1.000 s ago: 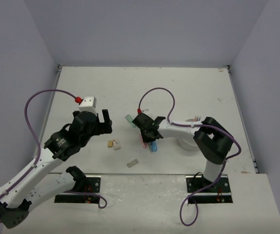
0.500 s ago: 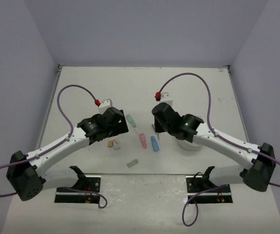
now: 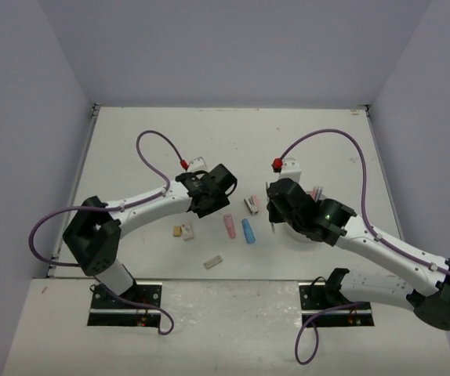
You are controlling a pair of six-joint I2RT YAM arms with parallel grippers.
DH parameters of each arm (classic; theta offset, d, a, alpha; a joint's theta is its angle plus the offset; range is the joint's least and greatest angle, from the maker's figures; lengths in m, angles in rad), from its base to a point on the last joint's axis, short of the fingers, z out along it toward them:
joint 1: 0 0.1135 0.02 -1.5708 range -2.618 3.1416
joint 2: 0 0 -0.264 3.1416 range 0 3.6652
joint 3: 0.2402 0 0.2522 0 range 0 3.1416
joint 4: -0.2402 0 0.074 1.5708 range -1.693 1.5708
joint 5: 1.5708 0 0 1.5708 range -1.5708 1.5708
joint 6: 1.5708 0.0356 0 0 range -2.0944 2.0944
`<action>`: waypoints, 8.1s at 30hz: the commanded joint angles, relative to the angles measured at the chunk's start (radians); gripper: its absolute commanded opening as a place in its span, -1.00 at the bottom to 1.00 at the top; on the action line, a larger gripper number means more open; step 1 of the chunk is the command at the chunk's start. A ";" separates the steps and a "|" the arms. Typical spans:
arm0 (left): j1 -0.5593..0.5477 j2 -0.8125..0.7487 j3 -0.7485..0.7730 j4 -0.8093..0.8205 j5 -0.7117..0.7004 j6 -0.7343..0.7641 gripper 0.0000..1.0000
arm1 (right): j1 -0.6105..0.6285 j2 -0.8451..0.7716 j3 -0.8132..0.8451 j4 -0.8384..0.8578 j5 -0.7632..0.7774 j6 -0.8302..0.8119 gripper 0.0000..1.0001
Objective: Sort the stationery into containers
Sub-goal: Close the pen cap on the pen.
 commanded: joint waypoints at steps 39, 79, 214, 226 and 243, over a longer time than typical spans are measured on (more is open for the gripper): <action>0.051 0.299 0.137 -0.024 -0.039 -0.051 -0.94 | -0.008 -0.004 -0.074 0.092 -0.051 -0.063 -1.00; -0.031 -0.916 -0.630 1.332 0.569 0.649 -1.00 | 0.017 -0.364 -0.453 1.067 -0.794 0.002 -1.00; -0.031 -0.827 -0.470 1.106 0.610 0.691 -1.00 | 0.035 -0.083 -0.137 0.873 -0.782 -0.208 -1.00; -0.127 -0.781 -0.528 1.061 0.562 0.685 -1.00 | -0.047 -0.015 0.147 0.787 -0.717 -0.263 -1.00; -0.252 -0.725 -0.689 1.204 0.538 0.634 -1.00 | -0.193 0.199 0.570 0.670 -0.828 -0.282 -1.00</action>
